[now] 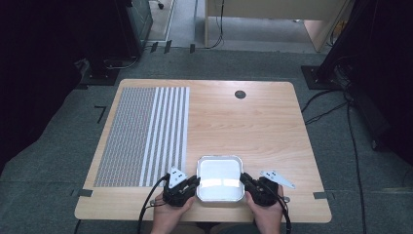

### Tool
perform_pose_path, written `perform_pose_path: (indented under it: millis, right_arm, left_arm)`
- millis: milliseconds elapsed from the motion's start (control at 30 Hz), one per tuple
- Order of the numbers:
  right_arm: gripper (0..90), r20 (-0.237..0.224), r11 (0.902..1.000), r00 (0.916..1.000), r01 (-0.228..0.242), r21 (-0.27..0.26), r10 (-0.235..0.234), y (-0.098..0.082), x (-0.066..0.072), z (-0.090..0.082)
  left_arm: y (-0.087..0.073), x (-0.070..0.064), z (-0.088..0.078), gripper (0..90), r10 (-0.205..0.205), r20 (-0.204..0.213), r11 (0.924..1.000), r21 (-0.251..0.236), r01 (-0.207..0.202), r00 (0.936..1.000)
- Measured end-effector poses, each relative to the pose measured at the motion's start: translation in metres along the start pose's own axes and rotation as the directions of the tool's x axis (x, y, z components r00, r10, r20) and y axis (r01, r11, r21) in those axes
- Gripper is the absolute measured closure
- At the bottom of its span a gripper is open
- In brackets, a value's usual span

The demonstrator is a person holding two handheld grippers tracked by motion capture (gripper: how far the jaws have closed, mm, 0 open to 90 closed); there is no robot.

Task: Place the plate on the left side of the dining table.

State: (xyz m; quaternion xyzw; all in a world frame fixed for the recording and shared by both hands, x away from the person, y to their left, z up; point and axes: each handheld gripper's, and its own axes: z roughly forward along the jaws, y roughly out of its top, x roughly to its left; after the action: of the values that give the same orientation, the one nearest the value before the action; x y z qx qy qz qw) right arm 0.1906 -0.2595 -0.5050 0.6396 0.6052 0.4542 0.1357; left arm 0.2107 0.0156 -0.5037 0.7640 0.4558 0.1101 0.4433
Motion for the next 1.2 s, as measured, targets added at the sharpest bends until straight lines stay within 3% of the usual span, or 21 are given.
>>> perform_pose_path:
  millis: [100, 267, 467, 800, 1000, 1200]
  right_arm:
    - [86.2, 0.036, 0.9998, 0.9992, 0.018, 0.006, -0.018, 0.000, 0.004, -0.001]
    - [87.4, 0.040, 0.9999, 0.9992, 0.002, -0.015, -0.001, 0.001, 0.005, -0.004]
    - [89.0, 0.034, 0.9969, 0.9977, -0.057, -0.053, 0.059, 0.004, 0.002, -0.011]
    - [89.3, 0.094, 0.9931, 0.9908, -0.091, -0.074, 0.098, 0.004, -0.002, -0.020]
    - [88.7, 0.107, 0.9941, 0.9906, -0.077, -0.076, 0.085, 0.003, -0.002, -0.024]
    - [88.4, 0.109, 0.9952, 0.9914, -0.066, -0.073, 0.073, 0.002, -0.002, -0.026]
  left_arm:
    - [0.000, 0.000, 0.000, 80.5, 0.002, 0.003, 1.0000, -0.001, -0.002, 1.0000]
    - [0.001, 0.000, -0.001, 80.5, 0.007, 0.015, 1.0000, -0.005, -0.007, 0.9999]
    - [0.001, 0.001, 0.000, 74.6, 0.005, 0.029, 1.0000, -0.006, -0.005, 0.9996]
    - [0.001, 0.003, -0.003, 70.3, -0.004, 0.016, 0.9998, -0.018, 0.004, 0.9999]
    - [0.000, 0.001, 0.000, 71.0, 0.013, 0.016, 0.9999, 0.002, -0.013, 0.9998]
    - [-0.001, -0.002, 0.006, 76.1, 0.033, -0.011, 0.9992, 0.023, -0.032, 0.9994]
